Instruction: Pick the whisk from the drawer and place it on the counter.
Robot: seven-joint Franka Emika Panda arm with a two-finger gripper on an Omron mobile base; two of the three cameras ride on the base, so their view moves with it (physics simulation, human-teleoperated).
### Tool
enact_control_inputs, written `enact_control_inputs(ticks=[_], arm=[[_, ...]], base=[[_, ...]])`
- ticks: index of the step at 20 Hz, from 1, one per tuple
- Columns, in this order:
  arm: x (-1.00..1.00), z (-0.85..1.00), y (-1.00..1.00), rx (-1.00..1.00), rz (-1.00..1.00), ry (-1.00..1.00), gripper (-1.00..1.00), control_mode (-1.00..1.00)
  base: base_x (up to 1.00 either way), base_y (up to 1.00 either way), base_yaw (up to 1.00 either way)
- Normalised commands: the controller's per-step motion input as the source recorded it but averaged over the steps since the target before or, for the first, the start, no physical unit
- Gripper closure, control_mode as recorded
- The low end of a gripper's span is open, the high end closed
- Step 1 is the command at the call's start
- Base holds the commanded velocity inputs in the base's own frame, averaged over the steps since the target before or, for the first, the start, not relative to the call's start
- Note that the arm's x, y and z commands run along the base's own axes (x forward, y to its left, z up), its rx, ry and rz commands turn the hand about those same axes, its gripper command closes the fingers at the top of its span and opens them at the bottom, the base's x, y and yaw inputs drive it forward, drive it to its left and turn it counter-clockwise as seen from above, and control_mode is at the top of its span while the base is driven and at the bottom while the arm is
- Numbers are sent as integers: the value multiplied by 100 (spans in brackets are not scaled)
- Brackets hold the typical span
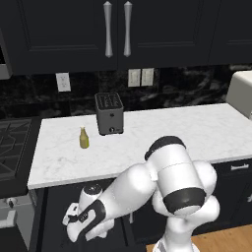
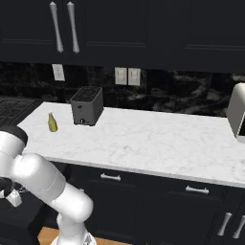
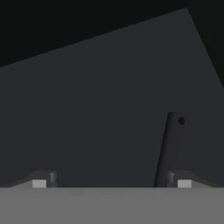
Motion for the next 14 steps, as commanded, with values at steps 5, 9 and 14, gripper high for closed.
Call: enact_control_inputs(ticks=[5,9,14], arm=[[19,8,59,-19,0,4,-100,-100],[0,74,68,-22,-1,3,-100,-100],[0,22,35,-10,0,-5,-100,-100]], base=[[0,0,0],[0,0,0],[0,0,0]])
